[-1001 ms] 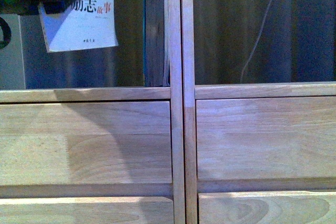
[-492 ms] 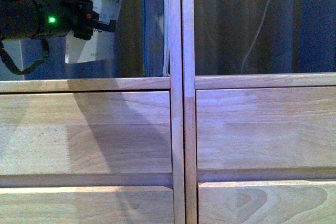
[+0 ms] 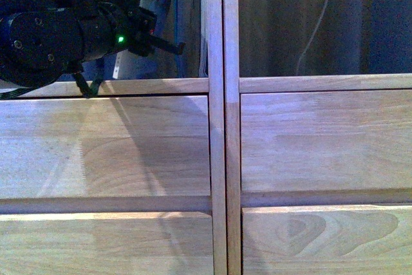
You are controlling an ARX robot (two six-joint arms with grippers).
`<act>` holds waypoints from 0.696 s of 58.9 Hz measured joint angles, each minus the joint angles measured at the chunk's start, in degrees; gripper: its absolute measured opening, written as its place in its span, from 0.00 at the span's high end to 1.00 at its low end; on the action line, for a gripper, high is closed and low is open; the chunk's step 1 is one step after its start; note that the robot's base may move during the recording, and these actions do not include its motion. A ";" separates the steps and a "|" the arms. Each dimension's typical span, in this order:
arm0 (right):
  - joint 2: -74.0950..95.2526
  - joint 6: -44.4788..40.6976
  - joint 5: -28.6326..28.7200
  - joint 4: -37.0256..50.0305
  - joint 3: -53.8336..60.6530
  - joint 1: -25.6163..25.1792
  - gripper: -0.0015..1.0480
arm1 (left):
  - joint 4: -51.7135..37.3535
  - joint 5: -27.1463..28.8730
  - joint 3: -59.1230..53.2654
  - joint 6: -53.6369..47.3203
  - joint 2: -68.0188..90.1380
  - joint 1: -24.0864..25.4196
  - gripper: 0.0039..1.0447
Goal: Organize books on shelf
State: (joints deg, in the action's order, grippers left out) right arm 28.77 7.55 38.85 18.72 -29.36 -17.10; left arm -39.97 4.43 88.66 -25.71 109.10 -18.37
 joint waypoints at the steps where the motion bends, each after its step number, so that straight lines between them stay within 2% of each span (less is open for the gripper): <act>1: 0.00 0.00 0.00 0.00 0.00 -0.02 0.07 | 0.00 0.17 0.00 0.00 0.00 -0.09 0.94; 6: 0.00 -0.07 -0.02 0.00 0.00 0.00 0.07 | 0.46 0.94 0.00 0.39 0.00 -0.52 0.94; 22: 0.00 -0.09 -0.04 0.00 0.00 0.00 0.07 | 3.21 3.30 0.33 2.01 -0.17 -0.13 0.52; 37: 0.00 -0.09 -0.04 0.00 0.00 0.00 0.07 | 1.49 2.08 -2.69 2.84 -4.22 0.74 0.13; 41: 0.00 -0.09 -0.04 0.00 0.00 0.00 0.07 | 1.49 1.36 -4.57 3.58 -6.10 1.14 0.05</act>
State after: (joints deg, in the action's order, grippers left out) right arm 28.77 7.46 38.81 18.72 -29.36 -17.10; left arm -38.48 5.78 84.09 -22.13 103.00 -17.23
